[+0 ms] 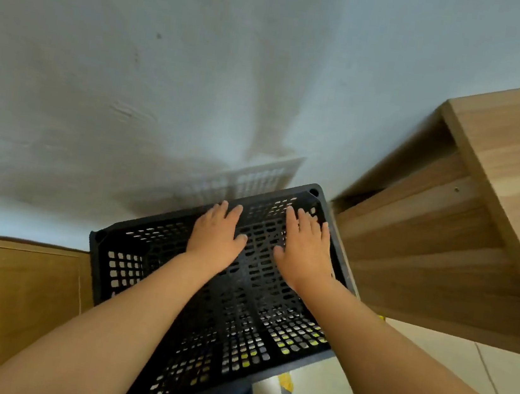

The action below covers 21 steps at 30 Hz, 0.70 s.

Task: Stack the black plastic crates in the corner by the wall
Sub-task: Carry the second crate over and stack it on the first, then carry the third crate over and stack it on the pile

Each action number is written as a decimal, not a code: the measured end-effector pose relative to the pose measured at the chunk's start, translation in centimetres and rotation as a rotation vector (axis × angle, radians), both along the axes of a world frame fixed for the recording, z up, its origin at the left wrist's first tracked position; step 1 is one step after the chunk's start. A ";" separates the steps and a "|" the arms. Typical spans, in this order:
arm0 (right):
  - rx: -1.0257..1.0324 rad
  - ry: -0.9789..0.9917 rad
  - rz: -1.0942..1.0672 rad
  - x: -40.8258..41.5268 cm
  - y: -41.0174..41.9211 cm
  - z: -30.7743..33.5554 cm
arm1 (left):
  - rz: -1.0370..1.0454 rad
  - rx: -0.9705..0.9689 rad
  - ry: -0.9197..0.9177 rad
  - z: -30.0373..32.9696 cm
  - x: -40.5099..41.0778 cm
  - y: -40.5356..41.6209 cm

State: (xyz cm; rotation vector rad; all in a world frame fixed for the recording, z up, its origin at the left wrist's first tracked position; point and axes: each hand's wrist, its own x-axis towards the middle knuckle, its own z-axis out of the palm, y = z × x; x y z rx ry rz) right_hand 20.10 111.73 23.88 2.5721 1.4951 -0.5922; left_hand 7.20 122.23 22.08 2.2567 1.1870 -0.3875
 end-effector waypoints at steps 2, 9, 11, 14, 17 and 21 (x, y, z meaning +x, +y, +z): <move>-0.003 0.015 -0.074 0.8 -2.6 1.7 | -0.036 -0.014 -0.095 2.4 1.4 -2.3; 0.047 0.037 -0.354 2.9 -11.6 7.5 | -0.154 -0.095 -0.275 9.1 5.5 -11.0; 0.093 0.027 -0.409 3.1 -14.4 9.0 | -0.190 -0.149 -0.301 10.8 6.2 -13.5; 0.128 0.007 -0.481 3.4 -18.9 11.5 | -0.260 -0.158 -0.316 13.2 7.3 -17.5; 0.143 -0.008 -0.551 3.4 -23.8 13.8 | -0.334 -0.198 -0.293 15.4 8.4 -21.7; 0.167 -0.007 -0.646 2.3 -31.5 16.7 | -0.413 -0.310 -0.242 18.2 8.9 -28.0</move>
